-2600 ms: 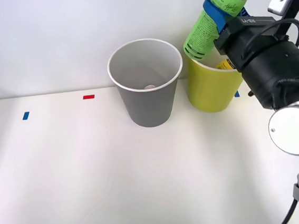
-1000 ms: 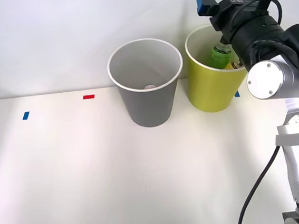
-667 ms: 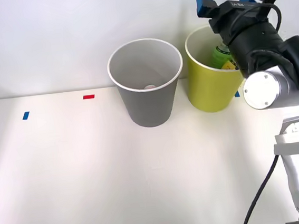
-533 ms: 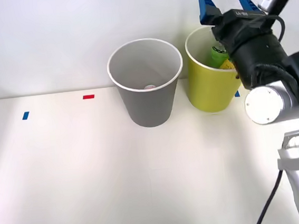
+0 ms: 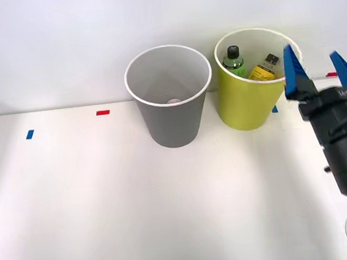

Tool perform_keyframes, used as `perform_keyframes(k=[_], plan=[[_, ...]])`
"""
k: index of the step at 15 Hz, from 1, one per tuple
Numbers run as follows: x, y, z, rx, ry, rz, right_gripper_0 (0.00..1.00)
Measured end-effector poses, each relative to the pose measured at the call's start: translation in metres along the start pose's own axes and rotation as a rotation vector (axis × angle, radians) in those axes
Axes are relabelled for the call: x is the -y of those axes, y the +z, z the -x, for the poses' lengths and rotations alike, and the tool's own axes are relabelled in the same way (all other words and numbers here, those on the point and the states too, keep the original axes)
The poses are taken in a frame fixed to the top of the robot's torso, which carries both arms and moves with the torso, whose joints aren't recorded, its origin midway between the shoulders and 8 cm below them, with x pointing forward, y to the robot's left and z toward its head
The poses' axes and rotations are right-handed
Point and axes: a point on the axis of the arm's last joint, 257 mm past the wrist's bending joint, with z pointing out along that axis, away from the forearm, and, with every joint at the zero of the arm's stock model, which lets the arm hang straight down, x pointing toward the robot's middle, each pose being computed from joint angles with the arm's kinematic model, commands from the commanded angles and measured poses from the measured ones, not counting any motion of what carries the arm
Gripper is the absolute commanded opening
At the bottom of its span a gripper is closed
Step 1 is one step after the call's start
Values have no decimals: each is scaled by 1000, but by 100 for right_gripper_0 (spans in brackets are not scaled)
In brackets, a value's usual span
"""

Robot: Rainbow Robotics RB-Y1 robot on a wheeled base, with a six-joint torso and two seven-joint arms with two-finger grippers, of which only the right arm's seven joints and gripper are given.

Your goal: Put cans in the gray bin, plastic bottles in the light green bin

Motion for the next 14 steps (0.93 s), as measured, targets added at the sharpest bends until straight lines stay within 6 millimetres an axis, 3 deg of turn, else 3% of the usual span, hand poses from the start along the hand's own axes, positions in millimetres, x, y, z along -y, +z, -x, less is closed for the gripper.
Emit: perform_keyframes(k=[5,8,10,14], plan=[[35,-62,-38,-126,-14,-105,100],[41,-91,-64,-211,-30,-138,100],[46,-104,-72,-250,-67,-151,100],[48,-110,-76,-268,-98,-156,100]])
